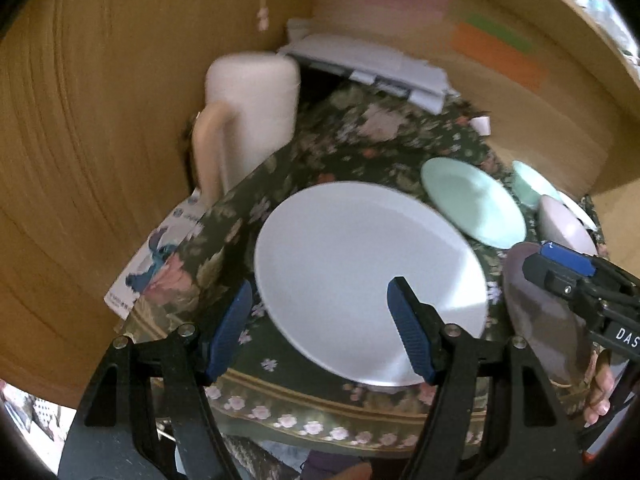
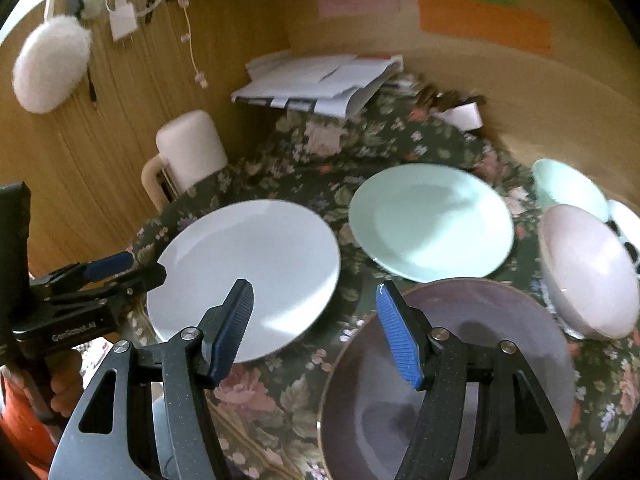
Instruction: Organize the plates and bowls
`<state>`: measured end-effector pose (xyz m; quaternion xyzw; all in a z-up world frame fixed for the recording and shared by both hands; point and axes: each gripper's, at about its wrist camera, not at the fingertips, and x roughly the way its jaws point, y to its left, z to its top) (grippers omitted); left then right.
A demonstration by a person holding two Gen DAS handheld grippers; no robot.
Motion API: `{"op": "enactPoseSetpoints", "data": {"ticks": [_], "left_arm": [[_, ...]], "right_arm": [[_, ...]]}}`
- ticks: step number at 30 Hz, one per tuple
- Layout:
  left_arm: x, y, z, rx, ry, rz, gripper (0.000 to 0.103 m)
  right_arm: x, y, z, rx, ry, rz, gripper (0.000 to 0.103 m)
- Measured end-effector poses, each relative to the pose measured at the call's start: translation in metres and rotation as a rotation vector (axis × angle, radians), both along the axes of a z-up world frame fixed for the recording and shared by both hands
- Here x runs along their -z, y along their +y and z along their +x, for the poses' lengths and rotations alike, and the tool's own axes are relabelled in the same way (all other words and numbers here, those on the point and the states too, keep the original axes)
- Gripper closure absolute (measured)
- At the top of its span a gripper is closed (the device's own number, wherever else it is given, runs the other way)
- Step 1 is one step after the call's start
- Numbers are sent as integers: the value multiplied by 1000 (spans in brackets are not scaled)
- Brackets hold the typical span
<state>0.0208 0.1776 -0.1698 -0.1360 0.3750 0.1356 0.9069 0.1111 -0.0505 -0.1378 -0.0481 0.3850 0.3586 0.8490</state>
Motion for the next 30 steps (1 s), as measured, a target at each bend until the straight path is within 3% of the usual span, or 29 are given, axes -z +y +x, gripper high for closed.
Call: {"op": "enactPoseSetpoints", "data": {"ticks": [3, 12, 15, 21, 30], "left_arm": [[12, 10, 1, -6, 24, -42, 33], [32, 23, 12, 11, 72, -50, 45], [39, 25, 17, 13, 92, -45, 53], [40, 29, 22, 35, 94, -70, 57], [42, 27, 28, 76, 97, -103, 61]], "right_arm": [[5, 10, 7, -9, 24, -22, 42], [26, 35, 28, -8, 89, -67, 43], [31, 39, 35, -5, 119, -69, 54], [41, 43, 49, 7, 179, -74, 67], [53, 51, 60, 5, 241, -103, 74]]}}
